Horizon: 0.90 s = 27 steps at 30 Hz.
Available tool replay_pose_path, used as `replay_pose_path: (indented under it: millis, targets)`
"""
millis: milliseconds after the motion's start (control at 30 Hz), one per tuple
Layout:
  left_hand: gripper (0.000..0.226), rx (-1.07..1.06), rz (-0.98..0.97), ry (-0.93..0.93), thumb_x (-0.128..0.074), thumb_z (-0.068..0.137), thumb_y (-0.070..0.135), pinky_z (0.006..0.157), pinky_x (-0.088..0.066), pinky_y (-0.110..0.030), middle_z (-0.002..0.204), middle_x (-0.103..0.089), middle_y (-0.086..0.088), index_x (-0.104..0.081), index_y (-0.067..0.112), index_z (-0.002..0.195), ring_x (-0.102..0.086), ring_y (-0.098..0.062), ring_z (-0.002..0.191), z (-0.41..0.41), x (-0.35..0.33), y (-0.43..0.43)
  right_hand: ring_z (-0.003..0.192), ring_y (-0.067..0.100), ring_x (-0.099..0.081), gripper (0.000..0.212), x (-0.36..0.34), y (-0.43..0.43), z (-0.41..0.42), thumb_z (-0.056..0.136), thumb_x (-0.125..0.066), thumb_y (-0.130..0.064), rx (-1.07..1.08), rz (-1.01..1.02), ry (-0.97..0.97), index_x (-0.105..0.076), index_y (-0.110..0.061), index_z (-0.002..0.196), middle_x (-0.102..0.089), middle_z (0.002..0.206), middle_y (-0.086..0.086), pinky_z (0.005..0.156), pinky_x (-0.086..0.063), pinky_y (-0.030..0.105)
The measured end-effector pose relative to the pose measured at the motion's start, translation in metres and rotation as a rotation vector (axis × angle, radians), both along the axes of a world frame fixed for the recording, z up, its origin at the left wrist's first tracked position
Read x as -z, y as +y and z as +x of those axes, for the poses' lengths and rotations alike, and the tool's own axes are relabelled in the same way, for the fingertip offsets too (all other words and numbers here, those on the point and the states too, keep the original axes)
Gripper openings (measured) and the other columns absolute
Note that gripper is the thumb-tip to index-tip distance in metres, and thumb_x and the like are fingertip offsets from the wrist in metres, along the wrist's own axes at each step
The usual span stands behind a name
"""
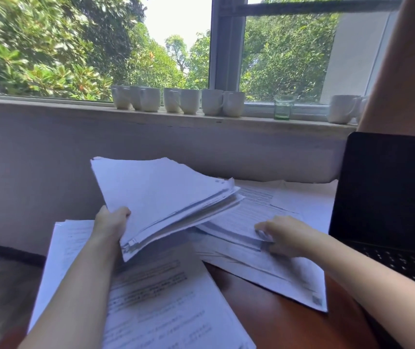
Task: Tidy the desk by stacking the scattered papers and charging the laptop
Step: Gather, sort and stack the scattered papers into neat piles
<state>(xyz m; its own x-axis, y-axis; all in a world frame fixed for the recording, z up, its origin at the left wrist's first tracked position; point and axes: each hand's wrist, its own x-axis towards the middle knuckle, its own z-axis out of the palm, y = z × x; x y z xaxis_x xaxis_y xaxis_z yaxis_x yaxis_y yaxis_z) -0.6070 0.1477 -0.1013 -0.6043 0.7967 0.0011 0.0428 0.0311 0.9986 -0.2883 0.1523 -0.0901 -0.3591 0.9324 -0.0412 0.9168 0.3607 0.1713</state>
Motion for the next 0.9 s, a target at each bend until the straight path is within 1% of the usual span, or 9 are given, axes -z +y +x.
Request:
replay_pose_path:
  millis: [67,133,233,433,533,700,767,833,900]
  targets:
    - [0.023,0.004,0.023,-0.058,-0.049,0.092,-0.004,0.039,-0.039,-0.010,0.099,-0.052,-0.011,-0.055,-0.002,0.114,-0.050,-0.020,0.073,0.002,0.000,-0.001,0.089,0.029,-0.053,0.012,0.006,0.010,0.007,0.085,-0.048,-0.015,0.039,0.091,0.063,-0.051,-0.022,0.076,-0.059,0.089,0.005,0.061,-0.036,0.029]
    - [0.018,0.015,0.041,-0.089,-0.048,0.092,-0.004,0.033,-0.036,-0.008,0.090,-0.056,-0.010,-0.053,0.002,0.107,-0.048,-0.019,0.066,0.004,-0.002,-0.003,0.090,0.032,-0.057,0.020,0.008,0.020,0.014,0.085,-0.045,-0.010,0.118,0.219,0.217,-0.055,-0.017,0.069,-0.063,0.094,0.011,0.064,-0.038,0.030]
    - [0.020,0.044,0.049,-0.103,-0.048,0.090,-0.004,0.047,-0.043,-0.022,0.081,-0.056,-0.007,-0.055,0.001,0.109,-0.049,-0.015,0.062,0.004,-0.002,-0.004,0.072,0.035,-0.059,0.034,-0.003,0.029,0.017,0.084,-0.043,-0.006,0.209,0.323,0.505,-0.036,-0.013,0.052,-0.058,0.072,0.016,0.058,-0.038,0.033]
    - [0.020,0.141,-0.007,0.071,-0.048,0.089,-0.003,0.057,-0.038,-0.027,0.095,-0.058,-0.012,-0.057,0.001,0.106,-0.053,-0.024,0.080,0.003,0.001,-0.001,0.042,0.015,-0.060,0.024,-0.047,0.017,-0.023,0.081,-0.048,-0.003,0.108,0.400,0.866,-0.045,-0.004,0.057,-0.055,0.050,0.011,0.045,-0.041,0.028]
    - [0.019,0.253,-0.068,0.237,-0.047,0.087,-0.004,0.059,-0.039,-0.028,0.096,-0.059,-0.013,-0.057,0.002,0.102,-0.053,-0.023,0.078,0.007,0.002,-0.001,0.036,0.010,-0.049,0.027,-0.070,0.010,-0.067,0.078,-0.044,0.004,0.020,0.144,1.024,-0.047,-0.012,0.055,-0.052,0.049,0.005,0.037,-0.036,0.018]
    - [0.017,0.341,-0.117,0.118,-0.046,0.093,0.004,0.055,-0.046,-0.025,0.079,-0.061,-0.013,-0.060,-0.002,0.089,-0.054,-0.024,0.065,0.009,0.003,-0.005,0.048,0.021,-0.052,0.018,-0.065,0.010,-0.138,0.079,-0.043,0.000,-0.043,-0.259,0.834,-0.061,0.002,0.078,-0.063,0.065,0.017,0.046,-0.042,0.024]
    - [0.050,0.350,-0.122,-0.056,-0.045,0.096,0.041,0.080,-0.054,-0.035,0.097,-0.067,-0.018,-0.063,-0.004,0.107,-0.064,-0.031,0.084,0.001,0.005,0.001,0.045,0.019,-0.054,0.015,-0.047,0.007,-0.158,0.087,-0.046,-0.007,-0.080,-0.427,0.772,-0.058,0.003,0.086,-0.061,0.056,0.011,0.048,-0.048,0.024]
    - [0.090,0.357,-0.116,-0.159,-0.046,0.072,0.078,0.098,-0.047,-0.049,0.122,-0.064,-0.016,-0.059,0.007,0.126,-0.063,-0.033,0.107,-0.018,0.032,0.028,0.053,0.022,-0.056,0.037,-0.034,0.004,-0.168,0.098,-0.043,-0.027,-0.089,-0.598,0.729,-0.057,0.007,0.097,-0.061,0.063,0.012,0.056,-0.050,0.026]
    - [0.095,0.369,-0.157,-0.174,-0.057,0.060,0.077,0.100,-0.045,-0.043,0.125,-0.063,-0.011,-0.057,0.009,0.127,-0.064,-0.028,0.106,-0.016,0.029,0.025,0.063,0.022,-0.056,0.058,-0.031,0.009,-0.166,0.101,-0.031,-0.042,-0.075,-0.662,0.737,-0.054,0.010,0.115,-0.061,0.076,0.014,0.063,-0.048,0.027]
